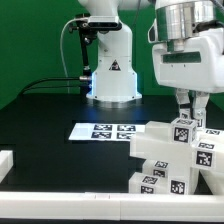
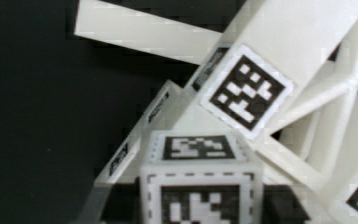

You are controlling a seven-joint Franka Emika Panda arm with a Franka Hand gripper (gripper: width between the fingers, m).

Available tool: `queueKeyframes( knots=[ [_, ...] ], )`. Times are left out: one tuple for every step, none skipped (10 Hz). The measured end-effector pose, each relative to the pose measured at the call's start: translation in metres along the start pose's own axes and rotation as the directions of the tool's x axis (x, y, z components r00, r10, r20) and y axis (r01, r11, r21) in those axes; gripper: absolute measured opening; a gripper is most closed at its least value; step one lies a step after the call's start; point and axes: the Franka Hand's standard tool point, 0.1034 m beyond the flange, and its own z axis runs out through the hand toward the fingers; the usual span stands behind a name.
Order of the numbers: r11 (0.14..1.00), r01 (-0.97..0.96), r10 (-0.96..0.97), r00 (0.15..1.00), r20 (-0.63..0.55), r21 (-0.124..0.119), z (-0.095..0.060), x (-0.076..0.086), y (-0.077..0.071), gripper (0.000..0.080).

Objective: Assemble chair

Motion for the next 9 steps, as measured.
queueKeyframes(
  knots=[
    [1.000, 0.000, 0.000, 1.000, 0.000, 0.000, 0.0002, 0.0000, 0.0001, 0.0390],
    [1.000, 0.022, -0.022, 1.000, 0.000, 0.000, 0.0003, 0.0000, 0.0002, 0.0527],
    [0.998, 0.061, -0.061, 0.998, 0.000, -0.001, 0.0003, 0.0000, 0.0001, 0.0624],
    [0.983, 0.184, -0.184, 0.983, 0.000, -0.026, -0.0004, -0.0023, -0.0005, 0.0642],
    [0.946, 0.320, -0.320, 0.947, 0.012, -0.046, -0.0014, -0.0031, -0.0032, 0.0642],
    [0.873, 0.485, -0.484, 0.874, 0.033, -0.053, -0.0004, -0.0025, -0.0056, 0.0648],
    [0.829, 0.557, -0.556, 0.830, 0.039, -0.053, 0.0004, -0.0033, -0.0059, 0.0649],
    [0.800, 0.597, -0.596, 0.802, 0.041, -0.051, 0.0005, -0.0023, -0.0056, 0.0649],
    [0.775, 0.630, -0.629, 0.776, 0.043, -0.050, 0.0005, -0.0022, -0.0056, 0.0649]
  ],
)
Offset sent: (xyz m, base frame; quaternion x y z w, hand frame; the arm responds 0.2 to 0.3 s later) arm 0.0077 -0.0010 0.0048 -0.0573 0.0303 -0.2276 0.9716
